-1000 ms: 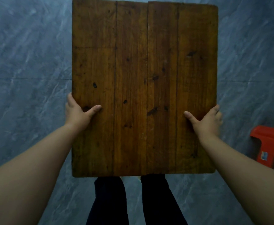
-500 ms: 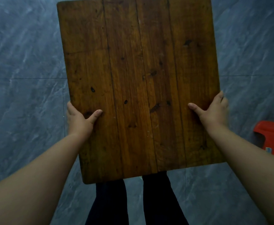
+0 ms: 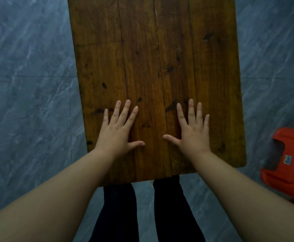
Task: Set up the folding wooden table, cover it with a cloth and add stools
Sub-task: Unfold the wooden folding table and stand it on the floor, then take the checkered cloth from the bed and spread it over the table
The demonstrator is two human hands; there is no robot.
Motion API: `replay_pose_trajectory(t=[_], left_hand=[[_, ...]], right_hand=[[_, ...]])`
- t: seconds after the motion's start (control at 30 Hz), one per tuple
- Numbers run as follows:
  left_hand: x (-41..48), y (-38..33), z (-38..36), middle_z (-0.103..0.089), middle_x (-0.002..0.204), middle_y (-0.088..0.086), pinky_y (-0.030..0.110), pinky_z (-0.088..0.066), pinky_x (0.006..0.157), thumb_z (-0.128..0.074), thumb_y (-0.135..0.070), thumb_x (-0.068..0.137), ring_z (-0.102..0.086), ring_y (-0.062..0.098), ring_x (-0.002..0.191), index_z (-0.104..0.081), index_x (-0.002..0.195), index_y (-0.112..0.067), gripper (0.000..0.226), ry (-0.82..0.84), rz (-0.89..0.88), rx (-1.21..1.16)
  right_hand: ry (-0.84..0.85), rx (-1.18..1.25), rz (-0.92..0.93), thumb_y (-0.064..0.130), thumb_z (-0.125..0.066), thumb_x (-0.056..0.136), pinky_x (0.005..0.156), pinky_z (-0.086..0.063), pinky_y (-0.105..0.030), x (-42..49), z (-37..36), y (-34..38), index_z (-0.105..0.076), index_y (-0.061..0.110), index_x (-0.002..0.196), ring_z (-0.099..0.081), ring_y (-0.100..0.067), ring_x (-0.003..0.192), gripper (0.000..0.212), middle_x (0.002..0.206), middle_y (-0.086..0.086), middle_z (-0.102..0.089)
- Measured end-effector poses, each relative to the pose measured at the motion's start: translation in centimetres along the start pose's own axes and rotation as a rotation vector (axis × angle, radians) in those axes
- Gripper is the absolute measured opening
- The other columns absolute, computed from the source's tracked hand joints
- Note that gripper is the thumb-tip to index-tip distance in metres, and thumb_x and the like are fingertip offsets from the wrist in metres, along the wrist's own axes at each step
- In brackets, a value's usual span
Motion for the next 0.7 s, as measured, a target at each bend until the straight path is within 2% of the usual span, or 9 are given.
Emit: replay_pose_trajectory(t=[0.13, 0.23, 0.27, 0.33, 0.4, 0.47, 0.53, 0.6, 0.7], left_hand=[[0.2, -0.5, 2.9, 0.021, 0.155, 0.004, 0.052, -0.004, 0.116, -0.047, -0.072, 0.078, 0.016, 0.027, 0.143, 0.013, 0.148, -0.027, 0.103, 0.109, 0.022, 0.057], [-1.3, -1.0, 8.0, 0.005, 0.159, 0.005, 0.052, -0.006, 0.116, -0.046, -0.061, 0.087, 0.004, 0.028, 0.145, 0.002, 0.15, -0.025, 0.087, 0.238, 0.032, 0.028], [-2.2, -1.1, 10.9, 0.005, 0.159, 0.005, 0.052, -0.006, 0.116, -0.046, -0.057, 0.089, 0.004, 0.027, 0.145, 0.003, 0.15, -0.025, 0.084, 0.212, 0.037, -0.007], [-5.2, -1.4, 18.5, 0.005, 0.159, 0.005, 0.047, -0.007, 0.116, -0.039, -0.053, 0.093, 0.003, 0.025, 0.145, 0.004, 0.15, -0.024, 0.077, 0.023, 0.01, -0.069], [-10.4, -1.6, 27.3, -0.003, 0.159, 0.006, 0.043, -0.01, 0.116, -0.03, -0.055, 0.094, -0.003, 0.024, 0.145, -0.004, 0.15, -0.021, 0.07, -0.319, -0.023, -0.203], [-17.2, -1.4, 35.3, -0.02, 0.155, 0.011, 0.049, -0.019, 0.113, -0.029, -0.054, 0.091, -0.017, 0.029, 0.143, -0.021, 0.149, -0.016, 0.069, -0.669, -0.058, -0.29], [-23.8, -0.8, 40.4, -0.03, 0.152, 0.013, 0.053, -0.024, 0.11, -0.031, -0.049, 0.09, -0.026, 0.032, 0.14, -0.031, 0.145, -0.014, 0.066, -0.895, -0.036, -0.286], [-28.5, -0.3, 43.4, -0.031, 0.151, 0.014, 0.054, -0.023, 0.108, -0.031, -0.049, 0.091, -0.028, 0.033, 0.139, -0.032, 0.145, -0.013, 0.065, -0.955, 0.034, -0.231], [-33.2, -0.1, 45.8, -0.024, 0.154, 0.011, 0.052, -0.019, 0.11, -0.025, -0.052, 0.091, -0.021, 0.03, 0.142, -0.022, 0.148, -0.016, 0.067, -0.896, 0.158, -0.176]], right_hand=[[0.209, -0.09, -0.008, 0.079, -0.04, 0.073, 0.114, -0.011, -0.05, 0.4, 2.8, 0.4, 0.021, 0.03, 0.144, 0.013, -0.034, 0.143, 0.106, 0.154, -0.009, 0.024], [0.375, -0.108, -0.048, 0.065, -0.043, 0.084, 0.114, -0.017, -0.049, 0.1, 8.1, 1.1, -0.003, 0.025, 0.15, 0.0, -0.032, 0.145, 0.087, 0.158, -0.01, 0.003], [0.324, -0.08, -0.058, 0.059, -0.045, 0.088, 0.114, -0.018, -0.048, -0.3, 11.2, 1.7, -0.009, 0.024, 0.149, -0.002, -0.03, 0.145, 0.08, 0.159, -0.009, -0.001], [0.091, 0.031, -0.024, 0.045, -0.047, 0.092, 0.114, -0.023, -0.043, -2.4, 18.8, 3.8, -0.016, 0.021, 0.149, -0.008, -0.026, 0.145, 0.068, 0.159, -0.006, -0.007], [-0.169, 0.155, 0.108, 0.039, -0.045, 0.095, 0.114, -0.023, -0.038, -6.7, 26.9, 6.7, -0.023, 0.017, 0.147, -0.015, -0.021, 0.144, 0.061, 0.157, -0.005, -0.019], [-0.391, 0.257, 0.248, 0.035, -0.047, 0.095, 0.116, -0.024, -0.037, -12.3, 34.4, 9.0, -0.032, 0.015, 0.144, -0.022, -0.02, 0.142, 0.056, 0.153, -0.005, -0.03], [-0.567, 0.3, 0.324, 0.032, -0.05, 0.093, 0.114, -0.025, -0.034, -17.9, 40.3, 10.7, -0.042, 0.014, 0.14, -0.031, -0.021, 0.139, 0.051, 0.147, -0.006, -0.04], [-0.669, 0.328, 0.39, 0.032, -0.051, 0.093, 0.109, -0.026, -0.03, -22.4, 45.1, 12.4, -0.044, 0.014, 0.138, -0.036, -0.02, 0.135, 0.049, 0.144, -0.006, -0.044], [-0.7, 0.306, 0.493, 0.035, -0.05, 0.093, 0.108, -0.02, -0.027, -26.7, 50.2, 15.3, -0.037, 0.021, 0.142, -0.029, -0.016, 0.139, 0.052, 0.149, -0.001, -0.037]])
Point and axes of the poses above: each hand's wrist, its own x-axis towards the middle knuckle, its own z-axis out of the back of the hand, y = z × x, the point moved 7 cm from there along x, towards the middle knuckle
